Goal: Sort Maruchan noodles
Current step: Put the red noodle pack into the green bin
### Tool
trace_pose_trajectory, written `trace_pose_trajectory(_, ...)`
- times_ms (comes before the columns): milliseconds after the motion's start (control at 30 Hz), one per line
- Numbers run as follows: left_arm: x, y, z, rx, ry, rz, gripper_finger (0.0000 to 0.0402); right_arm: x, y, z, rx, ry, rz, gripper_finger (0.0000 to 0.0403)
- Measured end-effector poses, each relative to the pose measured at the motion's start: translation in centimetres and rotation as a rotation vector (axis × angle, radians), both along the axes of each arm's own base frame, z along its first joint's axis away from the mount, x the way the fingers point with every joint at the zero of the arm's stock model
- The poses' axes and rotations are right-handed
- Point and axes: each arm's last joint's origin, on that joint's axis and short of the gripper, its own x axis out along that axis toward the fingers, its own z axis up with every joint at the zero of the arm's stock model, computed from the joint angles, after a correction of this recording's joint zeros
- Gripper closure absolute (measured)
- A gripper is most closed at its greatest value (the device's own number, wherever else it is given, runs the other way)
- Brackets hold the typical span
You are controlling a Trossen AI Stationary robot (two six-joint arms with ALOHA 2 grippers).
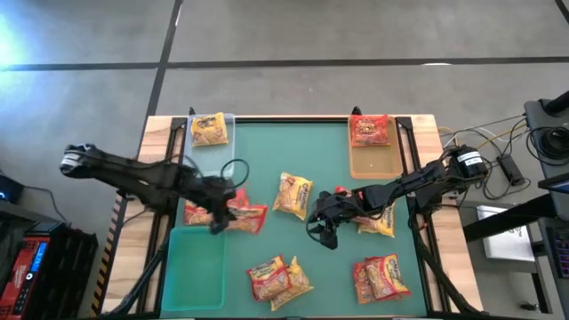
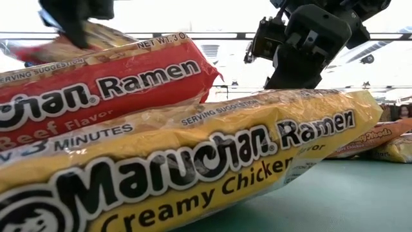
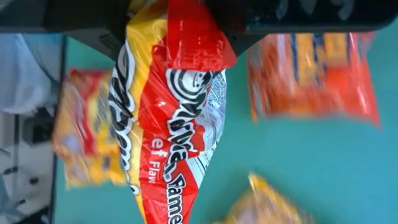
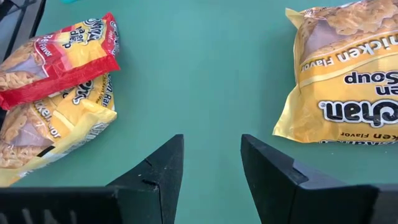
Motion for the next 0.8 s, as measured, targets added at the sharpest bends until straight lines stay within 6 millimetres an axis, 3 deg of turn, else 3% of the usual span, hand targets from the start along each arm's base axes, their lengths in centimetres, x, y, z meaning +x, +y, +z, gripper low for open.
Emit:
trace_pose_trajectory(333, -5.7, -3.4, 0.6, -0.027, 0.134, 0.111, 0.0311, 0.0, -0.1, 0.0, -0.033, -0.010, 0.024, 0.0255)
trace_pose_trajectory(500, -6.9, -4.6, 0.4, -0.051, 0.190, 0.101, 0.0311, 0.1, -0.2, 0.0, -0.058, -0.015, 0.009, 0.0253)
trace_pose_trajectory(800, -7.2, -4.7, -0.6, 0.034, 0.293, 0.124, 0.0310, 0.1, -0.4, 0.0, -0.078, -0.019, -0.008, 0.0255)
